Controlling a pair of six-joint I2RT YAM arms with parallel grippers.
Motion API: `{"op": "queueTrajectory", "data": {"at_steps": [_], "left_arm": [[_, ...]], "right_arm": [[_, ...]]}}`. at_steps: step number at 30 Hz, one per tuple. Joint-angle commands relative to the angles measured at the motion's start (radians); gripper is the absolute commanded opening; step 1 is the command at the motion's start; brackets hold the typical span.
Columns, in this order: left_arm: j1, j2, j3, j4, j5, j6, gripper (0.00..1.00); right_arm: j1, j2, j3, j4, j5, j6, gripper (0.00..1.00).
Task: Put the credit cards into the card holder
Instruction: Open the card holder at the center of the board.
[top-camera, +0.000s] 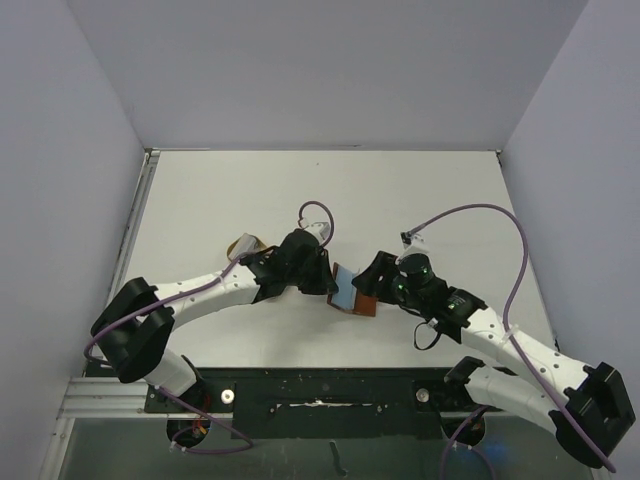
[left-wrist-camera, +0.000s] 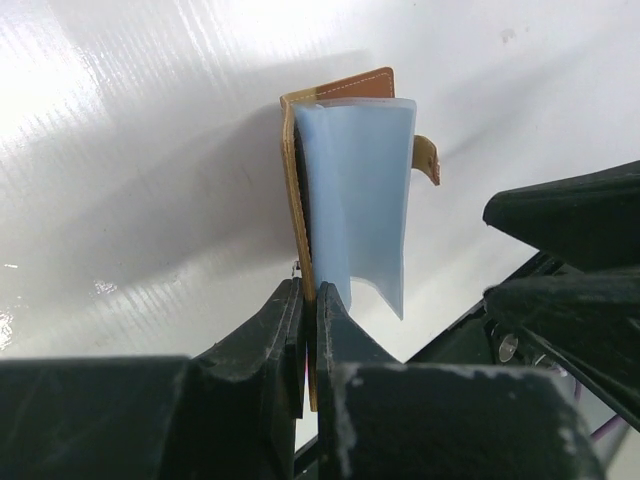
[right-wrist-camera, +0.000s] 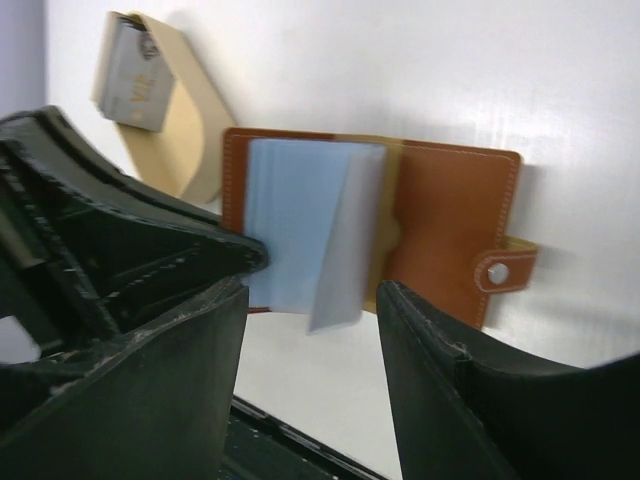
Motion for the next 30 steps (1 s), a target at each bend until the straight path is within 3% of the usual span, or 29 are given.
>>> {"op": "queueTrajectory", "data": {"at_steps": [1, 12, 17, 21, 26, 30], "left_arm": [[-0.009, -0.025, 0.061, -0.057, -0.020, 0.022, 0.00], [-0.009, -0.052, 0.044, -0.009, 0.043, 0.005, 0.00], [-0.009, -0.081, -0.007, 0.082, 0.091, -0.010, 0.00], [-0.004, -0.114, -0.049, 0.155, 0.120, -0.022, 0.00], [0.009, -0.127, -0.052, 0.148, 0.114, 0.001, 0.00], [0.013, -0.118, 0.008, 0.034, 0.032, 0.101, 0.00]], "right_arm": [[0.007, 0.006, -0.022, 0.239, -0.104, 0.021, 0.53], [0.005, 0.209, 0.030, 0.220, -0.053, -0.051, 0.57], [-0.004, 0.295, 0.008, 0.278, -0.093, -0.061, 0.59], [-0.007, 0.347, -0.003, 0.207, -0.039, -0.055, 0.58], [-0.009, 0.323, -0.049, 0.099, 0.069, -0.032, 0.56], [-0.009, 0.244, -0.033, -0.016, 0.134, -0.023, 0.56]]}}
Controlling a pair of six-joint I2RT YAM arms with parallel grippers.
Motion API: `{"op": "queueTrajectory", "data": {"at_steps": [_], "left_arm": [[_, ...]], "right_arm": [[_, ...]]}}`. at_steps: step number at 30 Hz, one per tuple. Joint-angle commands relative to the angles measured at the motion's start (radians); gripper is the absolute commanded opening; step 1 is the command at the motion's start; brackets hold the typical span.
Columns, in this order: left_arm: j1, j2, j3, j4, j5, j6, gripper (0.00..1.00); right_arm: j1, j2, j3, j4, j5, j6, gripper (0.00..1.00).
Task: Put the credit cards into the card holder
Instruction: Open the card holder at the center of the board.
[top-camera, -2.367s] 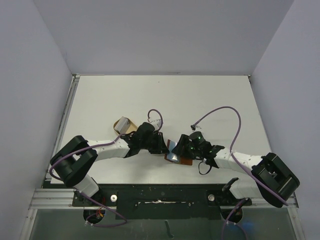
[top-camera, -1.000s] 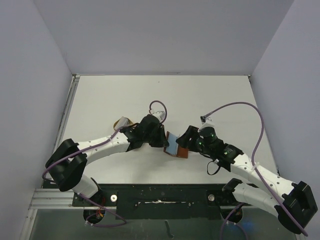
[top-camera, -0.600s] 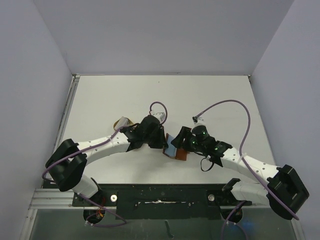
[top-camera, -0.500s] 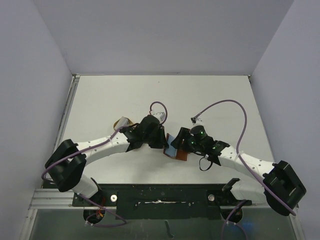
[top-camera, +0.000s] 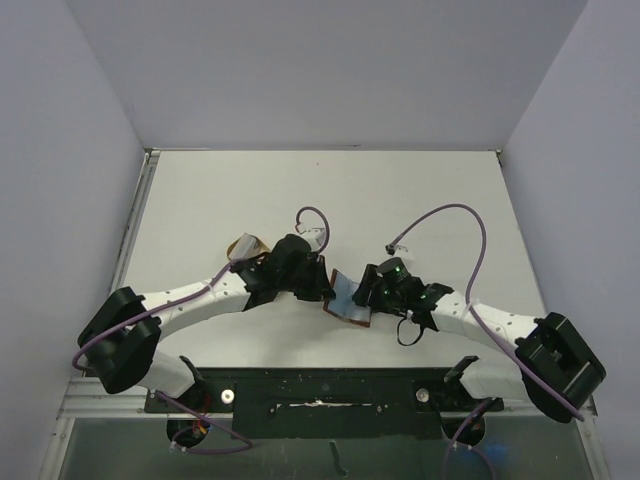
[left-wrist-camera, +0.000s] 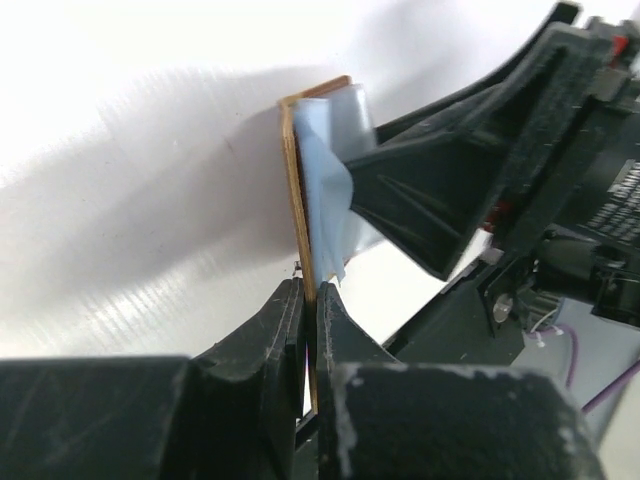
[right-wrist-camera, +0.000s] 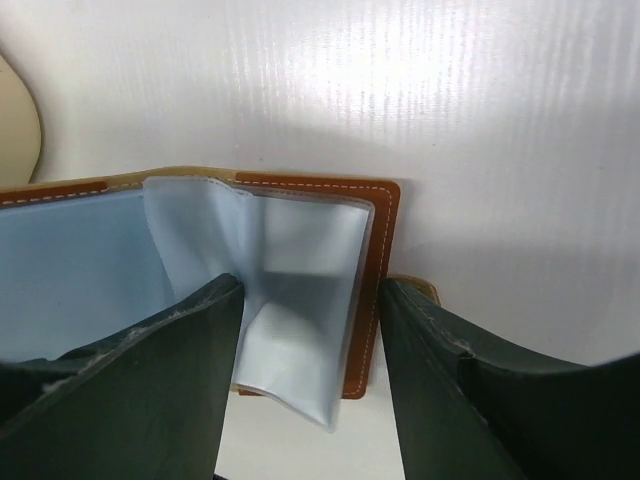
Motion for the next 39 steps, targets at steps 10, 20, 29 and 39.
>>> {"op": "queueTrajectory", "data": {"at_steps": [10, 20, 29, 39], "left_arm": [[0.007, 0.004, 0.180, -0.132, -0.144, 0.201, 0.00], [0.006, 0.013, 0.145, -0.070, -0.096, 0.131, 0.00], [0.007, 0.069, -0.046, 0.321, 0.047, -0.097, 0.00], [0.006, 0.132, -0.134, 0.413, -0.016, -0.173, 0.11]], "right_arm": [[-0.005, -0.324, 0.089, -0.102, 0.035, 0.015, 0.52], [0.000, -0.233, 0.154, 0.058, -0.046, 0.001, 0.47], [-0.001, -0.137, 0.138, -0.045, 0.009, 0.021, 0.52], [0.003, 0.026, 0.130, -0.071, 0.013, 0.026, 0.55]]}}
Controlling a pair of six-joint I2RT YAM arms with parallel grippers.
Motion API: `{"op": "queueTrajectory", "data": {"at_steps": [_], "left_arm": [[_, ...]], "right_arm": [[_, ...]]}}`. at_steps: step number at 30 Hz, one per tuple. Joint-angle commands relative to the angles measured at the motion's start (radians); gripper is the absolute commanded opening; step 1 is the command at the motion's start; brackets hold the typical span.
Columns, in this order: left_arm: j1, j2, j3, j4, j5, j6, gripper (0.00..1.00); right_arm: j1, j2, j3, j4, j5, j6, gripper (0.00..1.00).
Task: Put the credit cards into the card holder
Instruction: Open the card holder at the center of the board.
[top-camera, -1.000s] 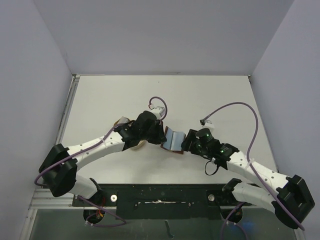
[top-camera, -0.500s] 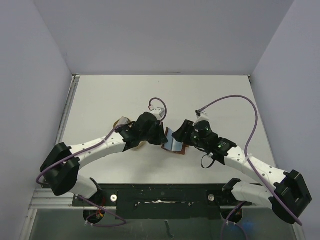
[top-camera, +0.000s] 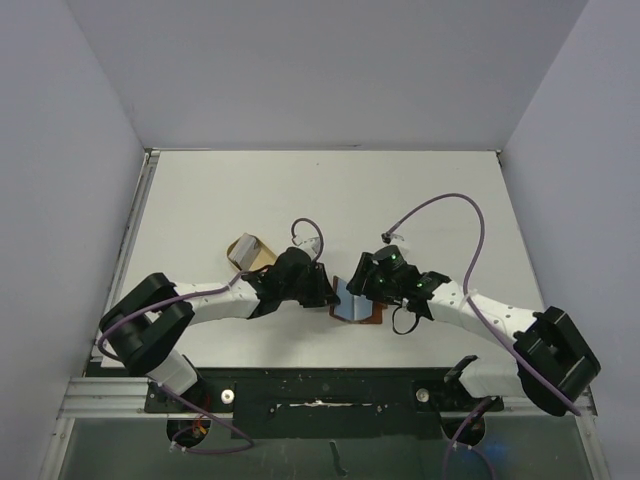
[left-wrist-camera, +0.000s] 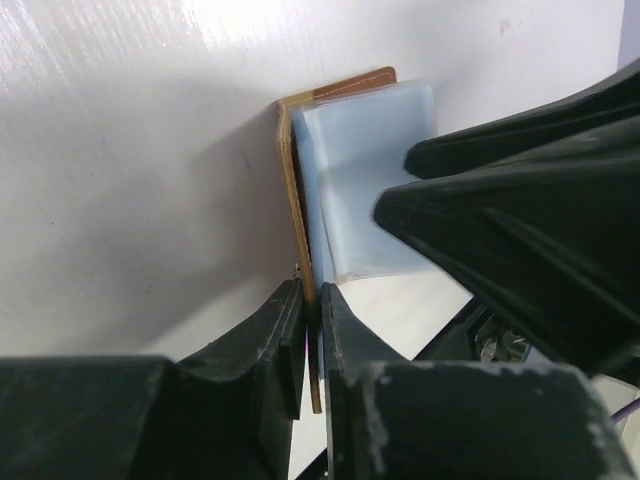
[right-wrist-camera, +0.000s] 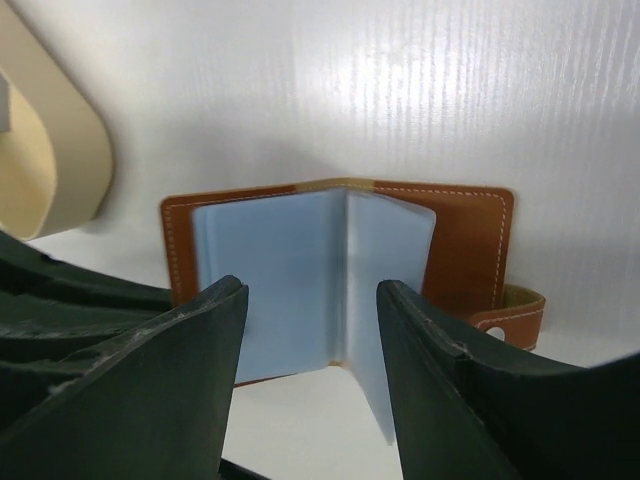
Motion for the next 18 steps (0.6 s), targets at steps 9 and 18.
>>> {"op": "queueTrajectory", "data": {"at_steps": [9, 18], "left_arm": [[0.004, -0.089, -0.008, -0.035, -0.119, -0.002, 0.31], [0.119, -0.309, 0.061, -0.347, -0.237, 0.147, 0.56]], "right_arm": [[0.066, 0.178, 0.096, -0.086, 0.070, 0.028, 0.65], [0.146, 0.309, 0.209, -0.235, 0.208, 0.035, 0.67]]}}
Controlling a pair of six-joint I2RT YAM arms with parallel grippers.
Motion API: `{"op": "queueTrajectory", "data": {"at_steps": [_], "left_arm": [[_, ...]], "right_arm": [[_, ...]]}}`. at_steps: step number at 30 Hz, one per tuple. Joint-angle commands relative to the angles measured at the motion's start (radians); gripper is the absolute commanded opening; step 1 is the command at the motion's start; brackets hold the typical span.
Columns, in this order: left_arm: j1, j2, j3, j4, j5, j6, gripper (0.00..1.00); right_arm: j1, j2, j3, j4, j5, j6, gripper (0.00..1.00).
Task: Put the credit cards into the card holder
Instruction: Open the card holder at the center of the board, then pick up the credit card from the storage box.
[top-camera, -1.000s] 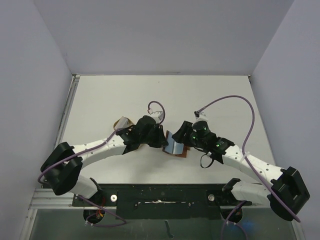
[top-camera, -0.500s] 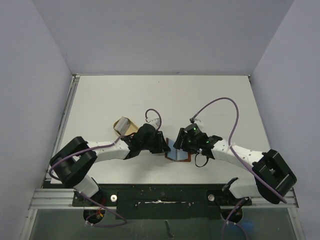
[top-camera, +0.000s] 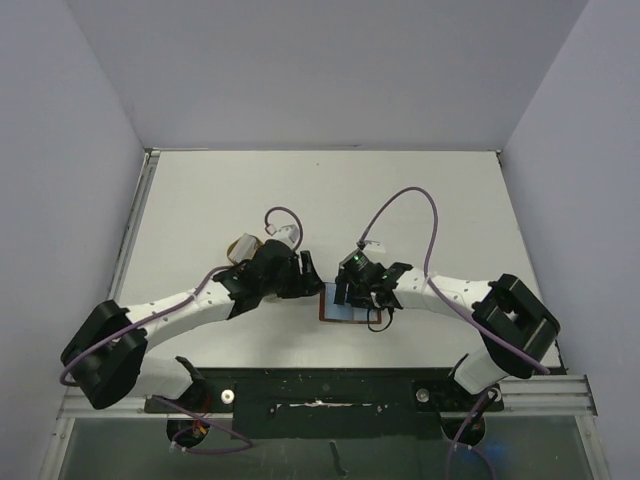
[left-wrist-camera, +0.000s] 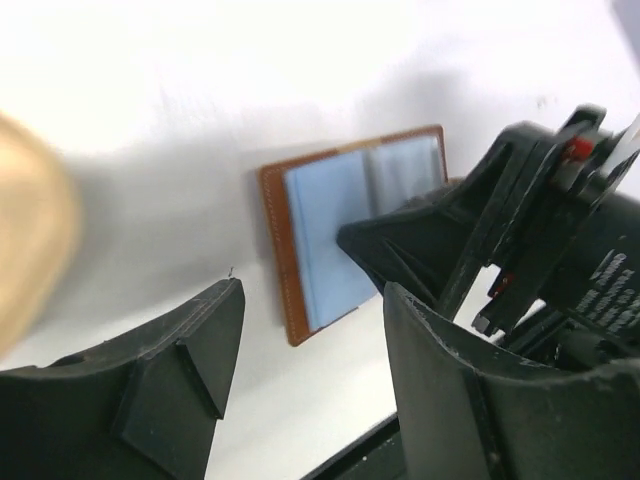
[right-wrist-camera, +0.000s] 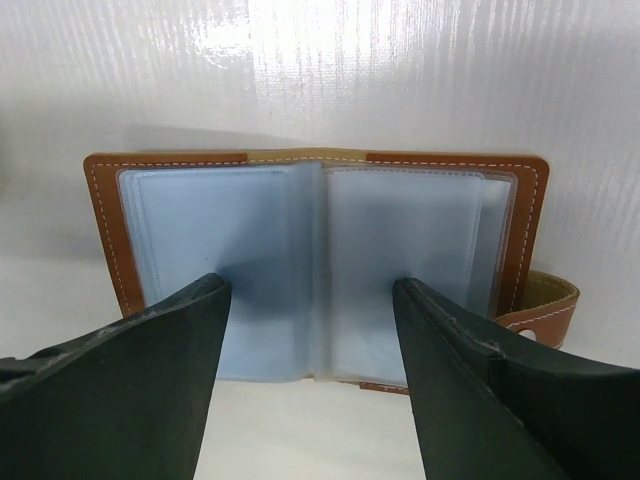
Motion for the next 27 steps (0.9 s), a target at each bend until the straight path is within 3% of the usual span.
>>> {"op": "queueTrajectory", "data": {"at_steps": [1, 10, 18, 27], "left_arm": [[0.107, -0.136, 0.067, -0.160, -0.071, 0.114, 0.56], [0.370, -0.249, 0.167, -0.361, -0.152, 0.458, 0.54], [0.442, -0.050, 0.337, -0.503, -0.184, 0.607, 0.52], [0.450, 0.100, 0.403, -0.499, -0.230, 0.732, 0.56]], "right_arm": [[0.025, 0.052, 0.060, -0.088, 0.097, 0.016, 0.67], [0.056, 0.083, 0.123, -0.187, 0.175, 0.013, 0.66], [0.063, 0.043, 0.126, -0.169, 0.166, -0.013, 0.66], [0.064, 0.015, 0.085, -0.128, 0.150, -0.022, 0.65]]}}
